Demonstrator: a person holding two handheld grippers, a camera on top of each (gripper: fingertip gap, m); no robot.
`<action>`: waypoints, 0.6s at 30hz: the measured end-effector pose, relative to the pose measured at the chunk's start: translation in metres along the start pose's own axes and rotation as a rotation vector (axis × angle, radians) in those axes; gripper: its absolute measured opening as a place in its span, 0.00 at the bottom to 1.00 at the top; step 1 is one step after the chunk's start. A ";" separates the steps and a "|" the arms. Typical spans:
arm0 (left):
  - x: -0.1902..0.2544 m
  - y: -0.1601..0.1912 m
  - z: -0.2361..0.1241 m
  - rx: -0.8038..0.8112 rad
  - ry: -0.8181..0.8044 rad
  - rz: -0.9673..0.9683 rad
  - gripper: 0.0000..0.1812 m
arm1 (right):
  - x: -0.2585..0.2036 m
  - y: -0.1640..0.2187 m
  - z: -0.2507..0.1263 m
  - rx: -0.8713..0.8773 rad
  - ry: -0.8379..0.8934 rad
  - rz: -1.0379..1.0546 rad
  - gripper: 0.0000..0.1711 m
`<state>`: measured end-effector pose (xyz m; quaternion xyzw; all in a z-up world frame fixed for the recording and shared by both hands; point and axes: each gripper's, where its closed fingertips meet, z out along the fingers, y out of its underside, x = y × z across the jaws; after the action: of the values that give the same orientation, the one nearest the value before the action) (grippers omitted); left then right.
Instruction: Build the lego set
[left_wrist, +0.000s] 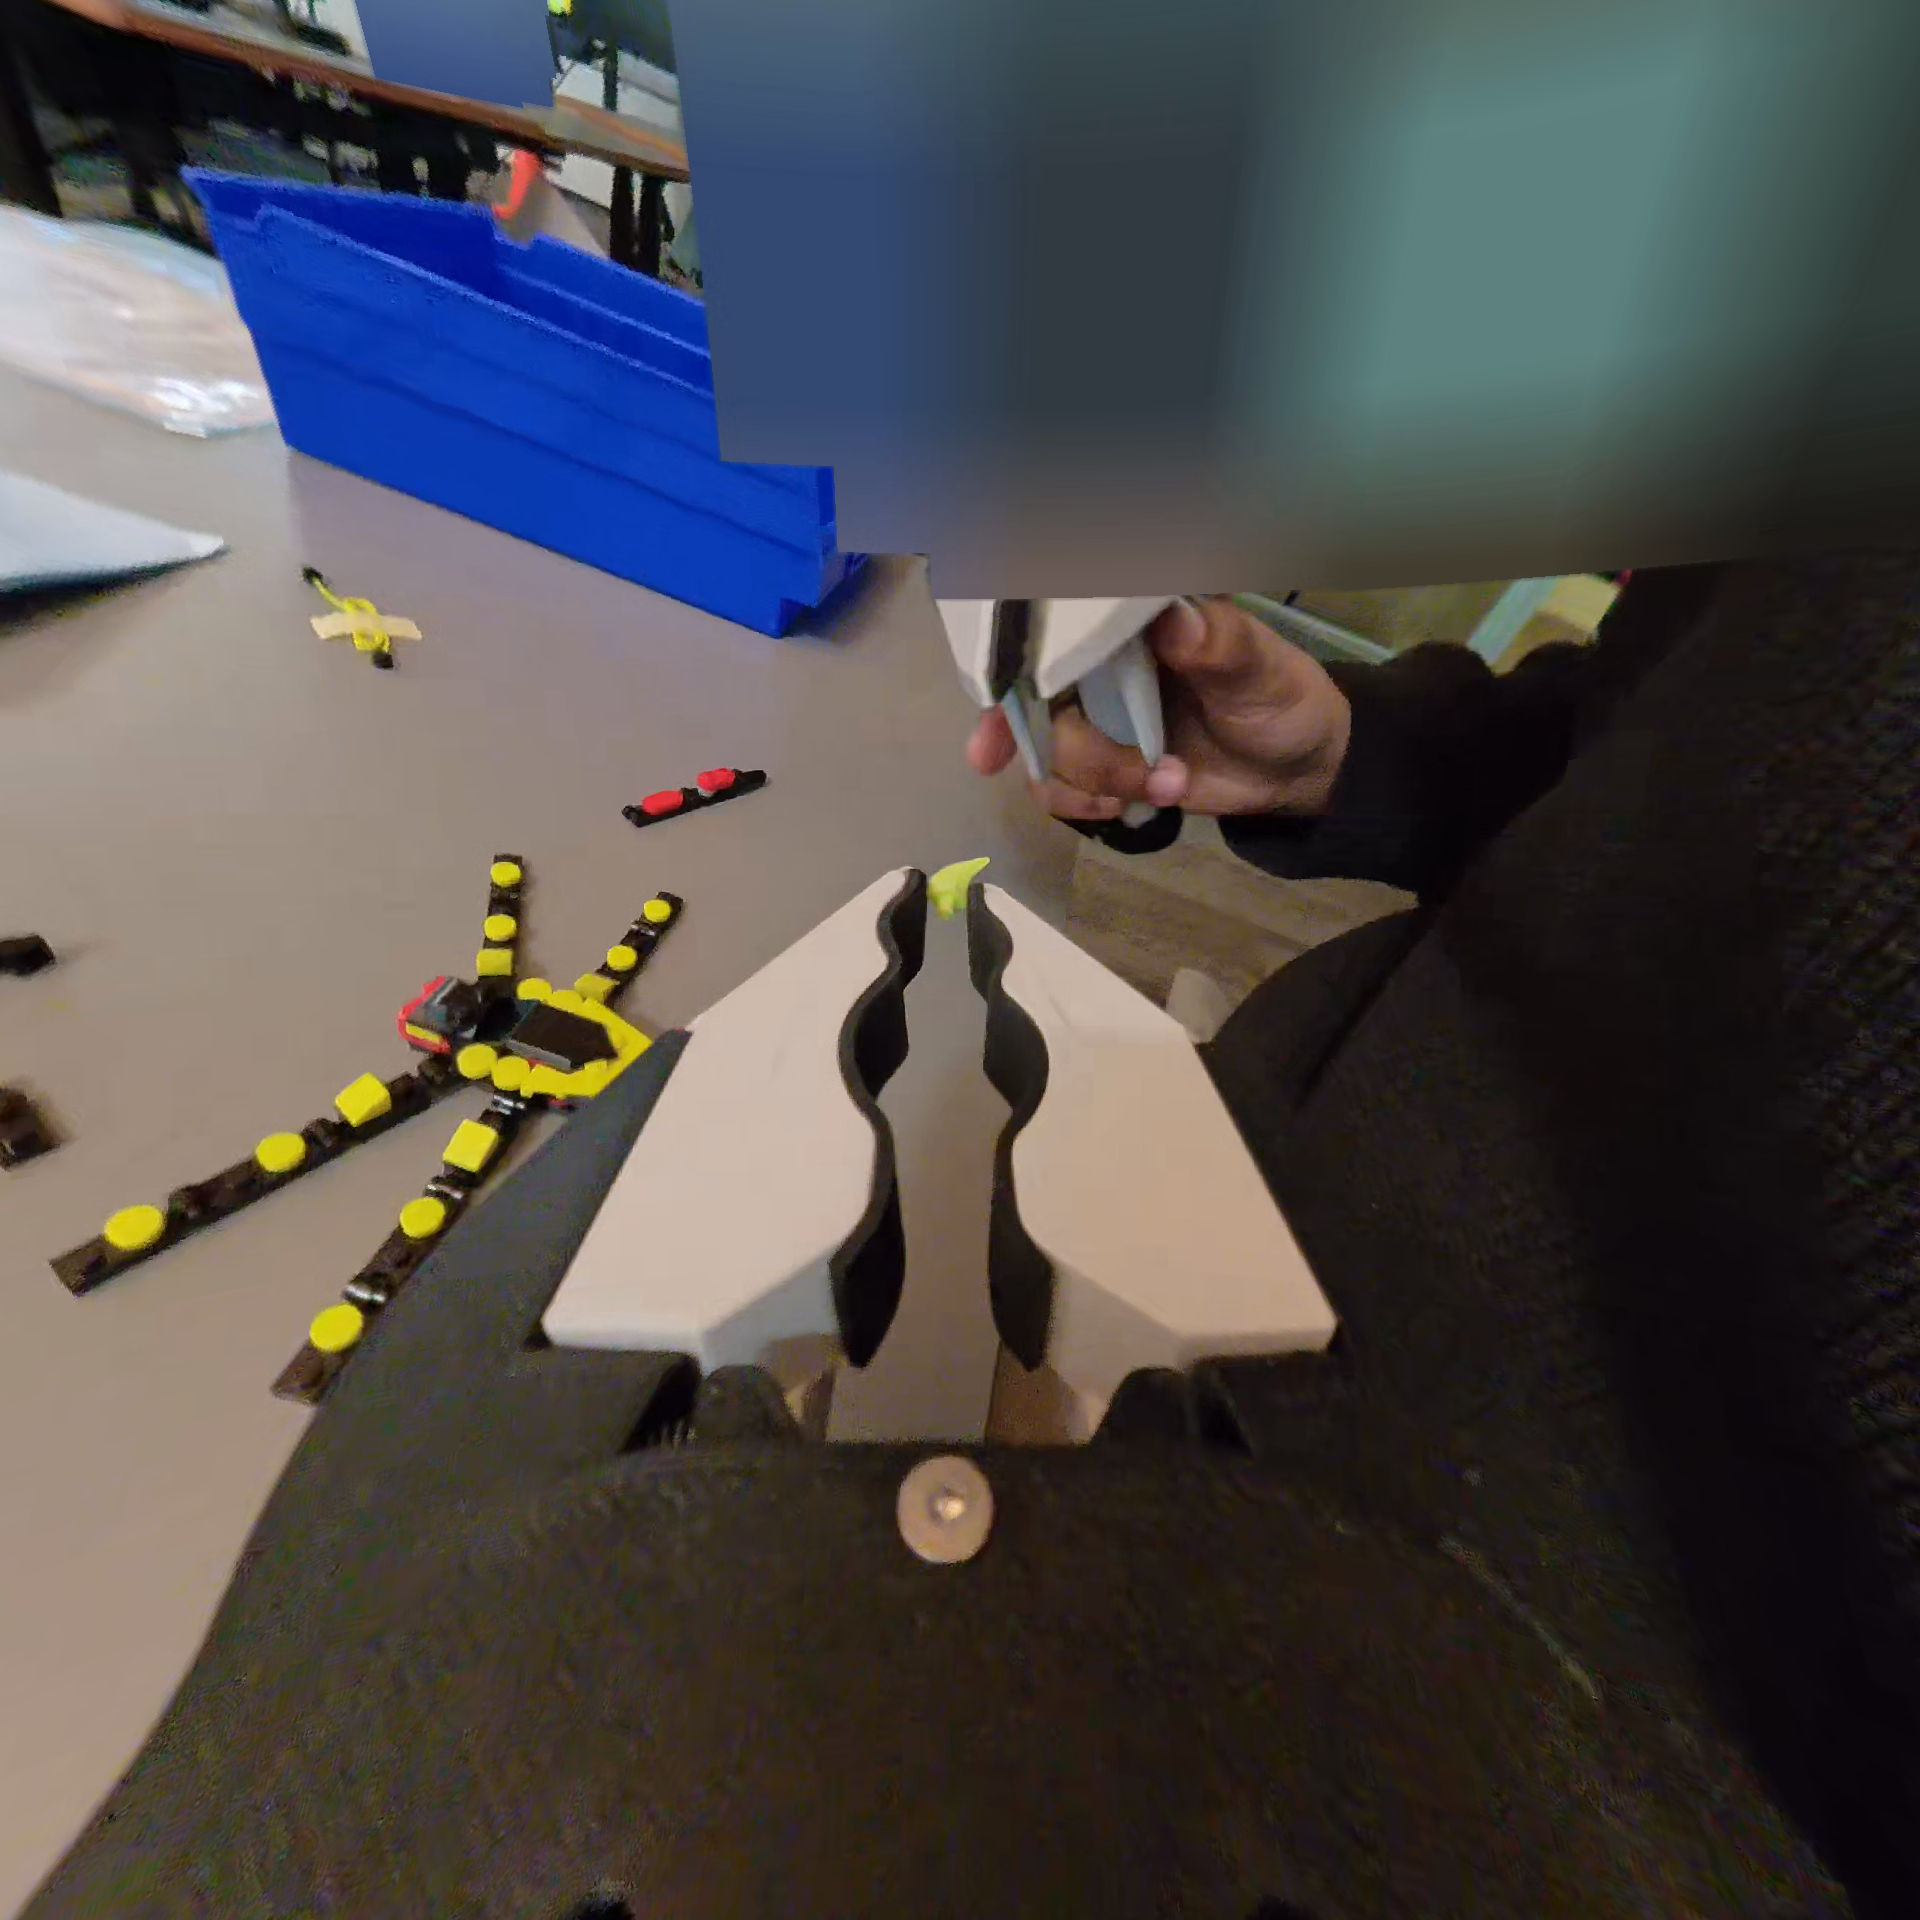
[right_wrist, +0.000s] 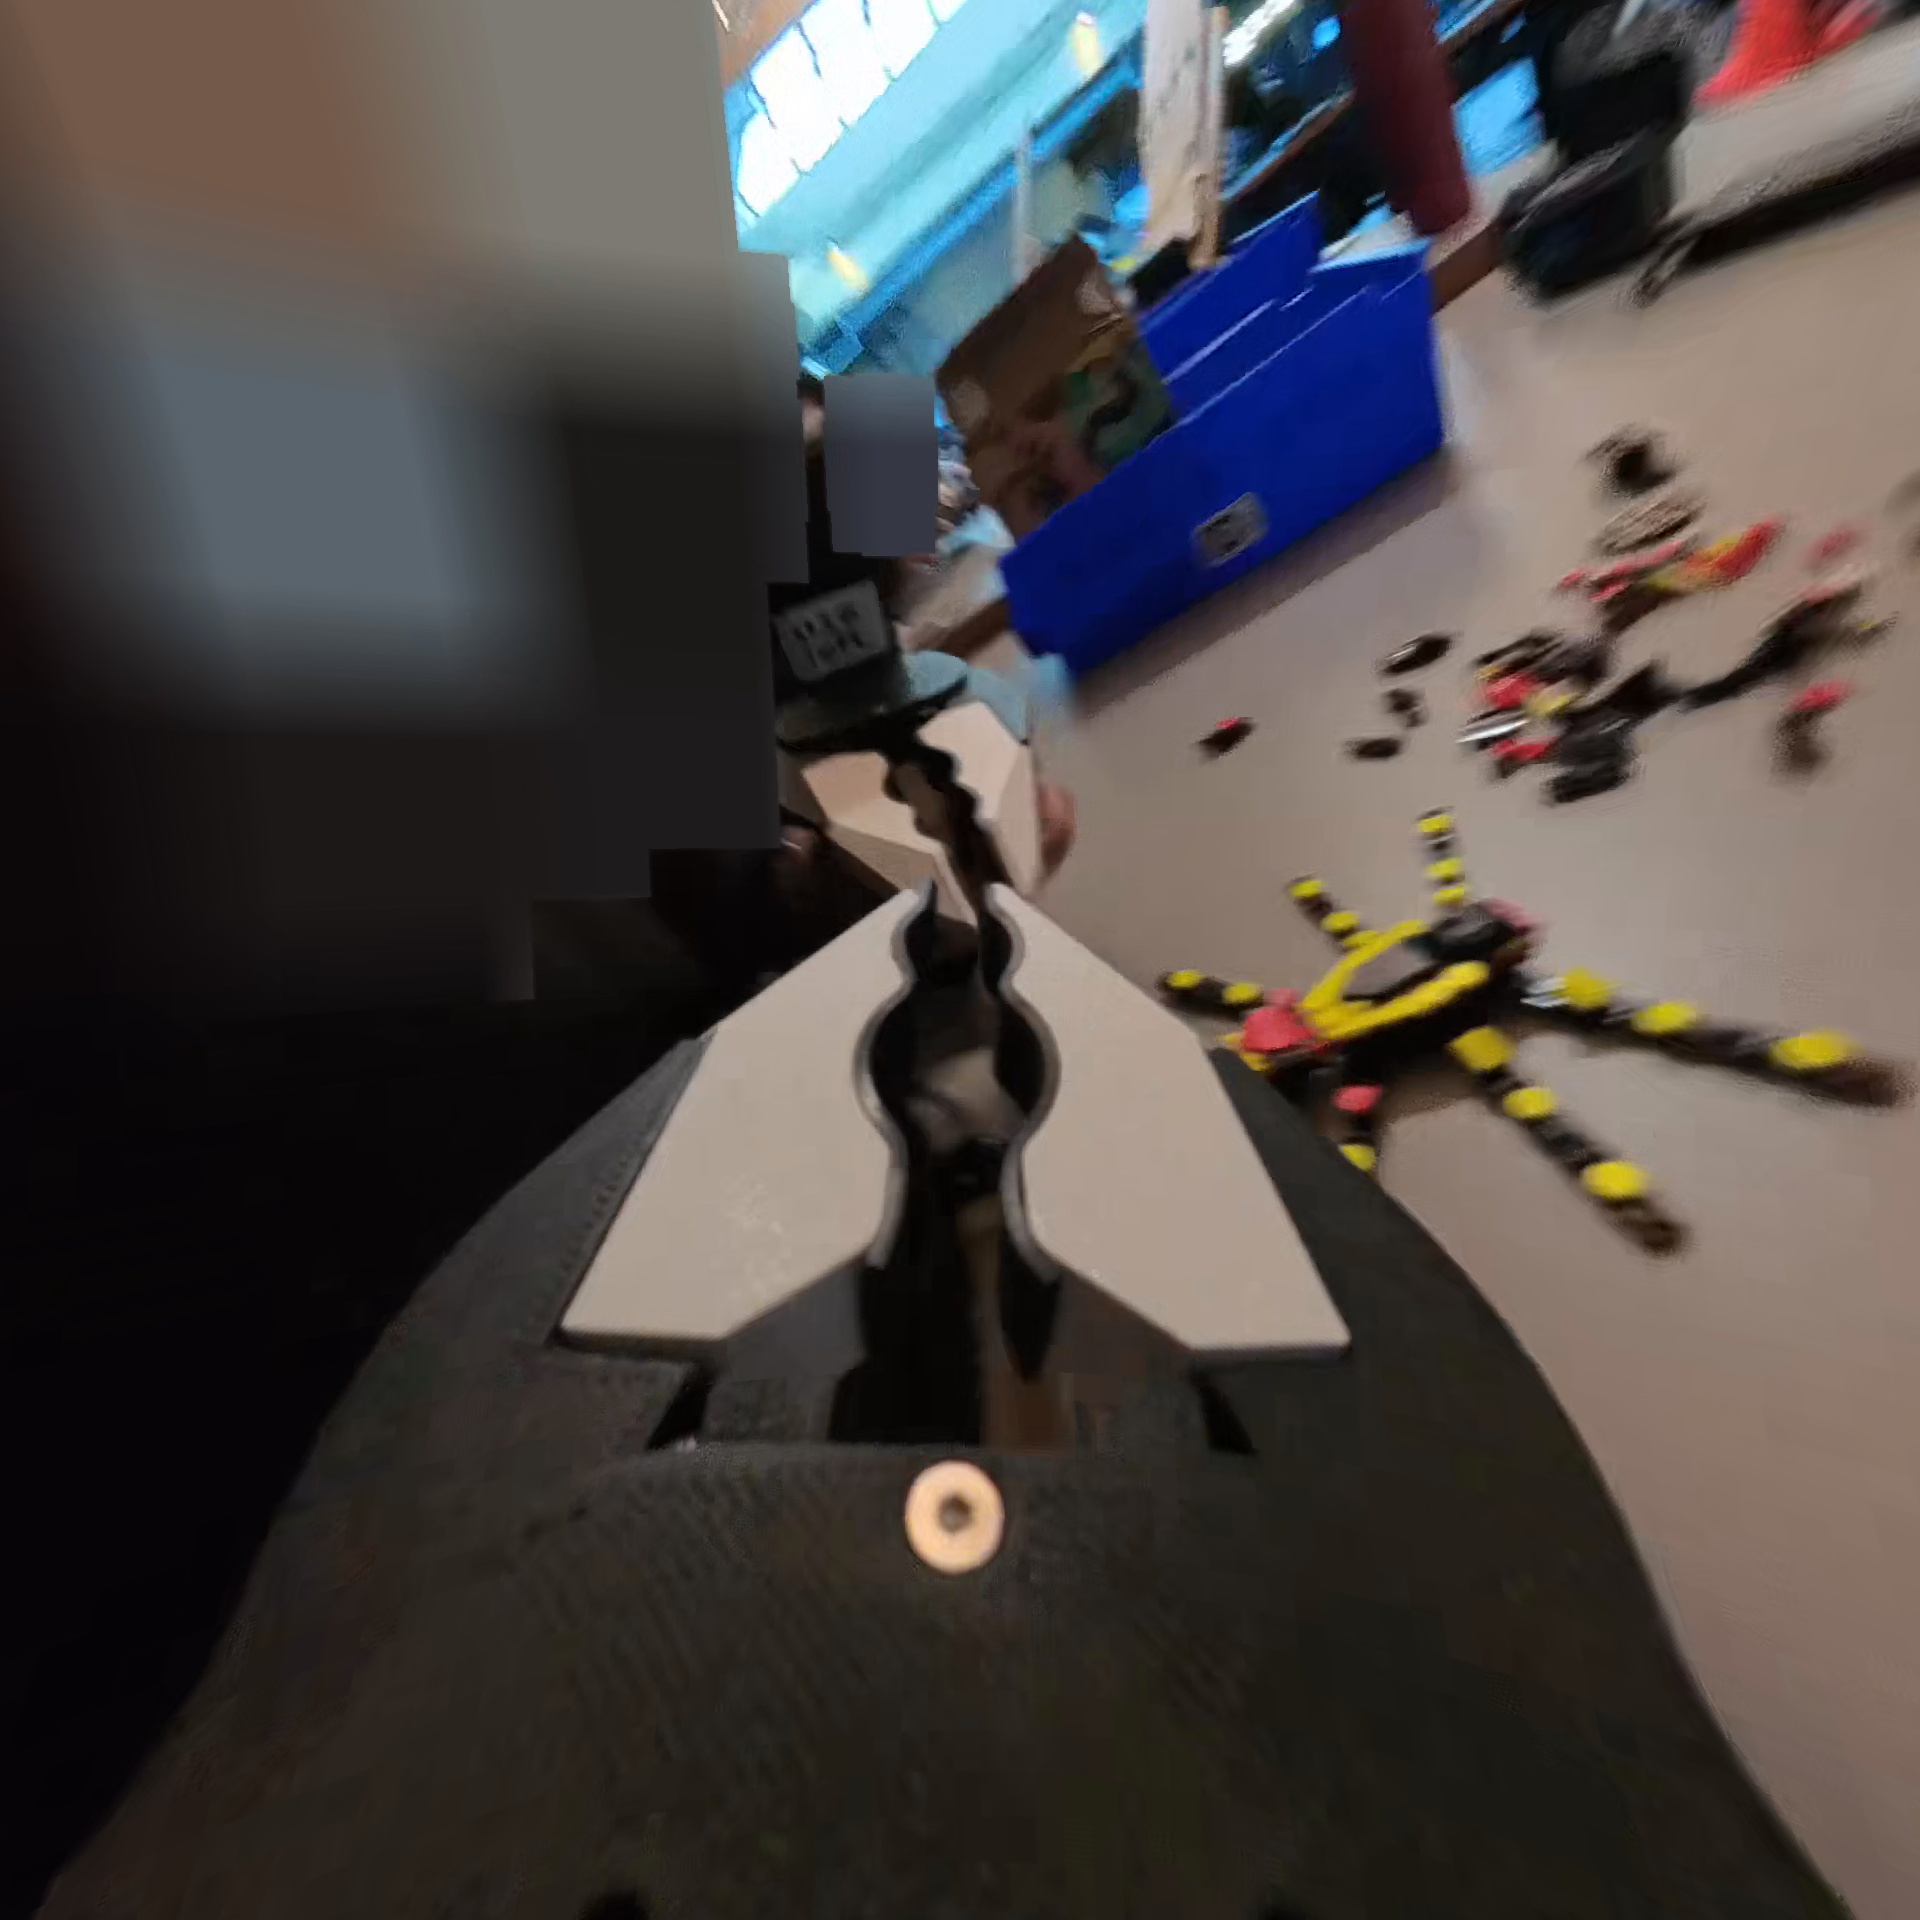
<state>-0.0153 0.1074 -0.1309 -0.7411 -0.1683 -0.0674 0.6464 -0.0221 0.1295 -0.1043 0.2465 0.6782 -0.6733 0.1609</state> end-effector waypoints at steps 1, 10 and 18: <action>-0.002 0.000 0.000 0.000 0.000 -0.032 0.03 | 0.005 0.003 0.001 -0.042 0.082 -0.102 0.08; -0.002 0.008 0.003 -0.049 -0.015 -0.044 0.03 | 0.018 0.028 0.020 -0.238 0.356 -0.595 0.13; 0.002 0.008 0.002 -0.050 0.002 -0.040 0.02 | 0.011 0.034 0.023 -0.247 0.302 -0.581 0.07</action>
<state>-0.0112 0.1090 -0.1382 -0.7535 -0.1805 -0.0853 0.6264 -0.0149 0.1067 -0.1397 0.1187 0.8126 -0.5598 -0.1108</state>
